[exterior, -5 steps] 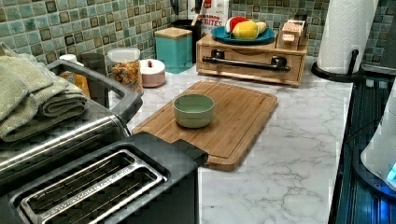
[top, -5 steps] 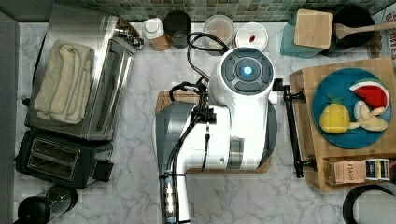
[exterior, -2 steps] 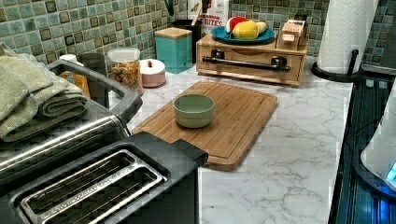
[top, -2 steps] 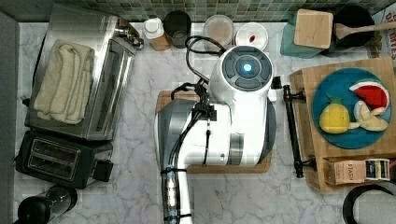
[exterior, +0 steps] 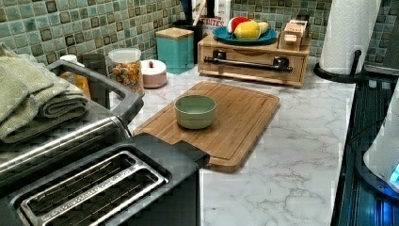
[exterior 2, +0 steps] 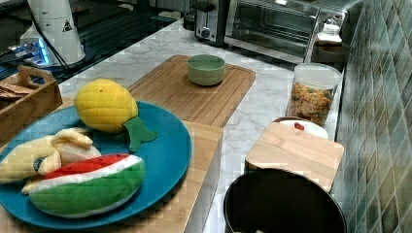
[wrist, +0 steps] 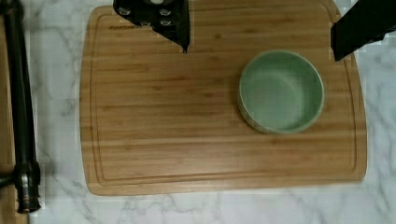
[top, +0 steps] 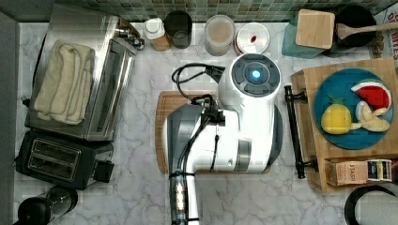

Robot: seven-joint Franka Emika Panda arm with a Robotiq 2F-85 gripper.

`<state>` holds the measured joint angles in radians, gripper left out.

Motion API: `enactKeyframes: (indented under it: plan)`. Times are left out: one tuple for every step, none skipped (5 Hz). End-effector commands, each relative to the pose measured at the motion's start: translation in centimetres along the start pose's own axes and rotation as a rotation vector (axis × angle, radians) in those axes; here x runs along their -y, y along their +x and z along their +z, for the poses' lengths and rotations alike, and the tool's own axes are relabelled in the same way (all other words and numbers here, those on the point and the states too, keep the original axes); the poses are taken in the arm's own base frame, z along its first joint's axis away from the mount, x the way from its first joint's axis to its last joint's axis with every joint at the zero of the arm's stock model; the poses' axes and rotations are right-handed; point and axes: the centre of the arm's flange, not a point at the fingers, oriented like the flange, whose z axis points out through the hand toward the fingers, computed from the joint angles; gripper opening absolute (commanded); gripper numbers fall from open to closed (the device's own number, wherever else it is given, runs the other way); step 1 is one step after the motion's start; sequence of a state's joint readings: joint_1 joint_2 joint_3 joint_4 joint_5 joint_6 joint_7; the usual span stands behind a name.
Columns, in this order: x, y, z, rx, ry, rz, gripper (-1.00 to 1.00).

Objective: Open the drawer.

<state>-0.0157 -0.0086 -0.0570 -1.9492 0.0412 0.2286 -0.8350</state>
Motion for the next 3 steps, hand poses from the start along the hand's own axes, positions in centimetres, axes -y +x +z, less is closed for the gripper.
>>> enactKeyframes:
  plan:
    - [-11.6,-2.7,2.5,-0.098,-0.081,-0.128,1.0]
    - [-12.6,-3.1,4.4,-0.106,-0.113,-0.192,1.0]
    - [-13.4,-4.2,6.0,-0.127,-0.117,-0.239,1.0]
